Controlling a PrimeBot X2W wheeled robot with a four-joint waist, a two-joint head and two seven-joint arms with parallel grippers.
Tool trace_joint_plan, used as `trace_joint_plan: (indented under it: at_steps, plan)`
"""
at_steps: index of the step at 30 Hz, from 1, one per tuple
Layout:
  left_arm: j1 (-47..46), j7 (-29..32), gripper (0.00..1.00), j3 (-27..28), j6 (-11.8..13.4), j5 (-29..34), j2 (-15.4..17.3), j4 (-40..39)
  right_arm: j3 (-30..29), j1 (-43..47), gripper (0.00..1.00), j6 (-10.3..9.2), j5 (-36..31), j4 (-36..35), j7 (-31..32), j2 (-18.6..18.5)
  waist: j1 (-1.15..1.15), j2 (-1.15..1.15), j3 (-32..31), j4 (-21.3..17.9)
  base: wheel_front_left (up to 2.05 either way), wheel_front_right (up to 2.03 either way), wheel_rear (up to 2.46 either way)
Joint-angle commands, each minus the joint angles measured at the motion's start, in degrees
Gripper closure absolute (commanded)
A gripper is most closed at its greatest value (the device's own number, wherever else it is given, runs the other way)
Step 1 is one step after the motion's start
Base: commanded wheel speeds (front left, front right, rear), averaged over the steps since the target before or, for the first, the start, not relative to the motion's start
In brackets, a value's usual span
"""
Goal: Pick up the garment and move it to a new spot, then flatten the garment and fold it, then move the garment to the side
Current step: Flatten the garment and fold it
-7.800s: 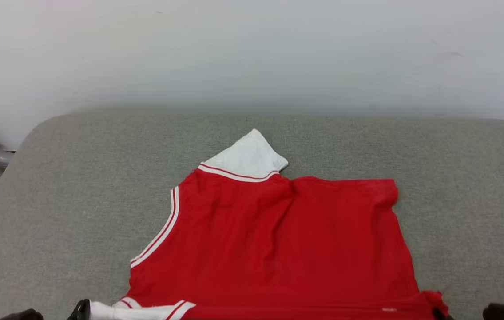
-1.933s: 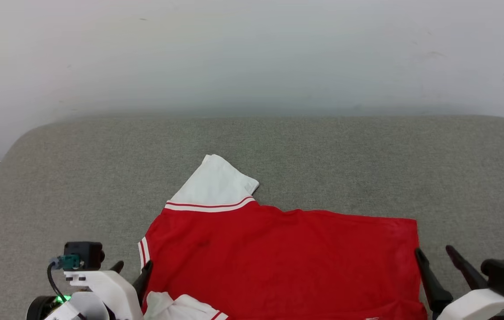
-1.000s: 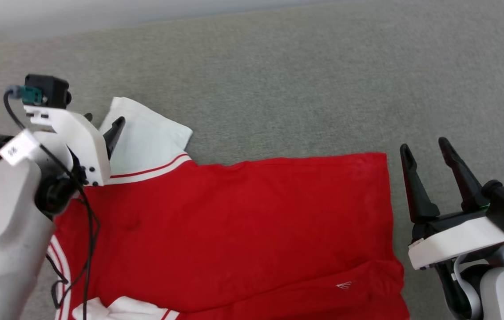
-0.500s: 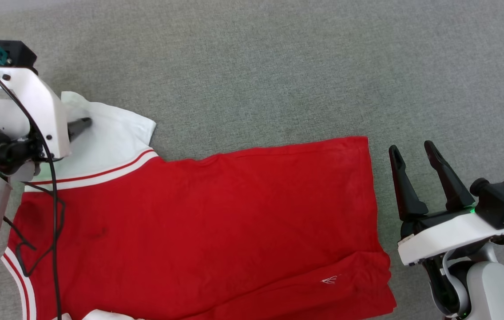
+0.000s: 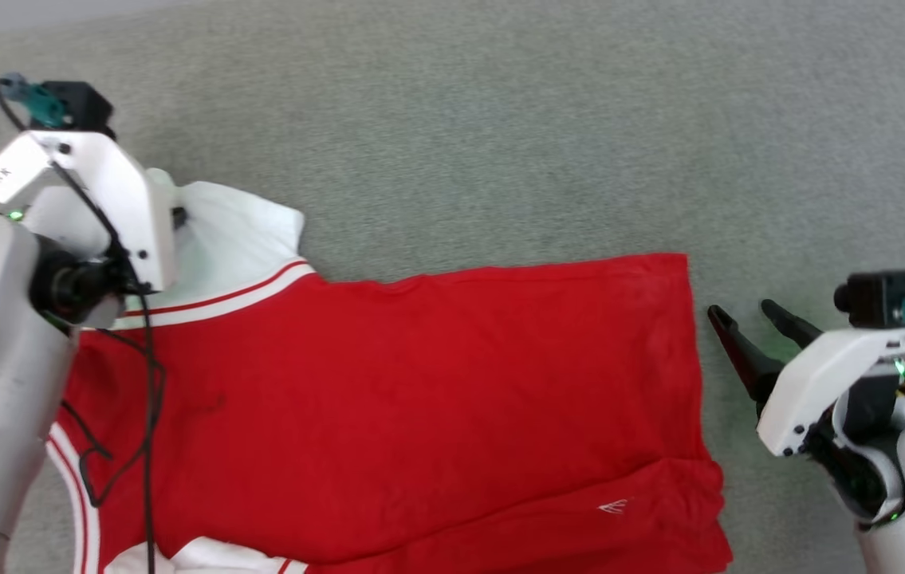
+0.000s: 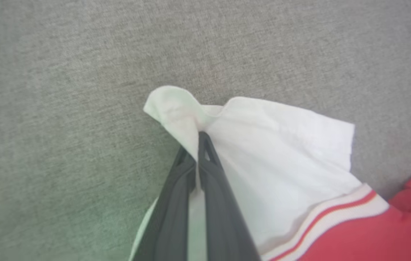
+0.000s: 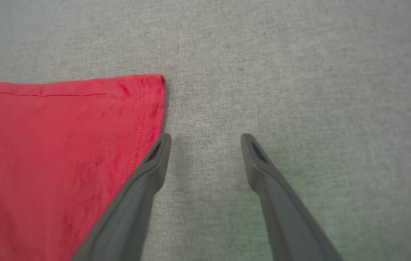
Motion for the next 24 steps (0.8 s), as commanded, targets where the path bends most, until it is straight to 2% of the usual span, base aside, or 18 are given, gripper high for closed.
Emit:
trace_joint_plan:
  at_steps: [1, 7, 12, 15, 16, 18, 20, 24]
  plan:
    - [1.47, -0.22, 1.0, -0.74, -0.34, -0.15, -0.66, -0.42, 1.01, -1.73, 0.0, -0.05, 0.71, 0.22, 1.93, -0.96, 0.0, 0.0, -0.51, 1.3, 0.0, 0.0, 0.0]
    - [1.18, -2.51, 1.0, -1.47, -0.6, 0.97, -1.29, -5.93, 5.77, -7.31, 0.0, -0.05, 3.49, 1.09, 10.46, -5.66, 0.0, 0.0, 0.31, 4.78, 0.0, 0.0, 0.0]
    - [1.65, -4.13, 1.0, -2.07, -0.49, 1.84, -1.33, -10.25, 10.41, -10.22, 0.0, -0.05, 5.15, 3.52, 16.34, -8.09, 0.0, 0.0, 1.42, 7.02, 0.0, 0.0, 0.0]
    - [2.04, -4.95, 1.0, -2.03, -0.24, 1.8, -1.39, -11.85, 13.34, -9.83, 0.0, -0.03, 6.06, 7.05, 21.94, -8.73, 0.0, 0.0, 1.72, 7.91, 0.0, 0.0, 0.0]
    - [2.2, -5.15, 1.0, -2.01, -0.2, 1.7, -1.43, -12.26, 14.05, -9.37, 0.44, -0.04, 7.04, 8.35, 23.88, -8.61, 0.0, 0.0, 1.75, 8.14, 0.0, 0.0, 0.0]
    - [2.74, -5.56, 1.0, -1.97, -0.12, 1.58, -1.45, -12.7, 15.25, -8.89, 0.98, -0.02, 8.32, 9.63, 26.05, -8.48, 0.0, 0.0, 1.7, 8.48, 0.0, 0.0, 0.0]
    - [3.14, -6.29, 1.0, -1.83, -0.08, 1.47, -1.45, -13.11, 15.67, -8.96, 1.0, 0.03, 9.13, 10.05, 27.08, -8.63, 0.0, 0.0, 1.49, 8.72, 0.0, 0.0, 0.0]
    - [4.08, -8.65, 1.0, -1.5, 0.0, 2.05, -1.13, -13.42, 12.65, -11.67, 1.0, -0.06, 8.36, 7.3, 23.36, -10.29, 0.0, 0.0, 0.15, 9.17, 0.0, 0.0, 0.0]
